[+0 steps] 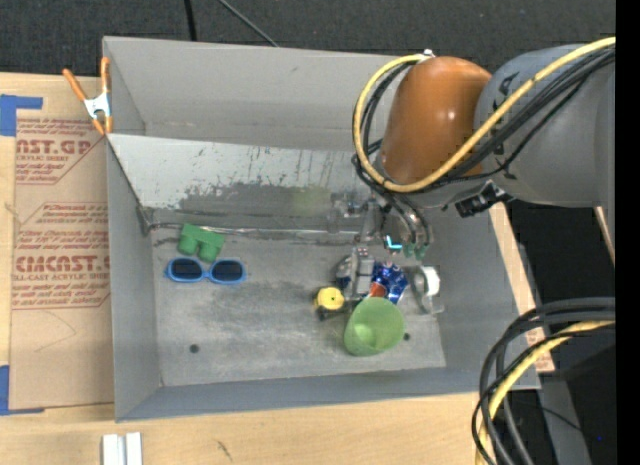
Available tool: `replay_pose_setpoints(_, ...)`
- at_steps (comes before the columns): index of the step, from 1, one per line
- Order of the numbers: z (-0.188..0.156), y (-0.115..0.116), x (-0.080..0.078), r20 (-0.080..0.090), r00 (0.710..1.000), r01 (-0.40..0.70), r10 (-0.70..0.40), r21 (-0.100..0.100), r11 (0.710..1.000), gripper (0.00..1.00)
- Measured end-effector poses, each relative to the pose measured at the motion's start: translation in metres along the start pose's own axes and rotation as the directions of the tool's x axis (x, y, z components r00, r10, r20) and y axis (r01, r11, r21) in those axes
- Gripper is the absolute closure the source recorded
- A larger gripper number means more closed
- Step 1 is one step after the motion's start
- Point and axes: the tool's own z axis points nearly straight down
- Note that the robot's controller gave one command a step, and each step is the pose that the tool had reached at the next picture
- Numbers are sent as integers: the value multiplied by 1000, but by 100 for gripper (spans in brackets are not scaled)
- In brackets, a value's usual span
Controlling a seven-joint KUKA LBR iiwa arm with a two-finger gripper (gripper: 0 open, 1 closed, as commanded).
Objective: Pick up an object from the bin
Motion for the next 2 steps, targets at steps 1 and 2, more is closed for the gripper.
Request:
replay_pose_setpoints(1, 69, -37, 35, 11, 1000, 11, -11, -1, 1000, 0)
replay_pose_setpoints(2, 100, -19, 79, 5, 998, 62, -62, -1, 998, 0)
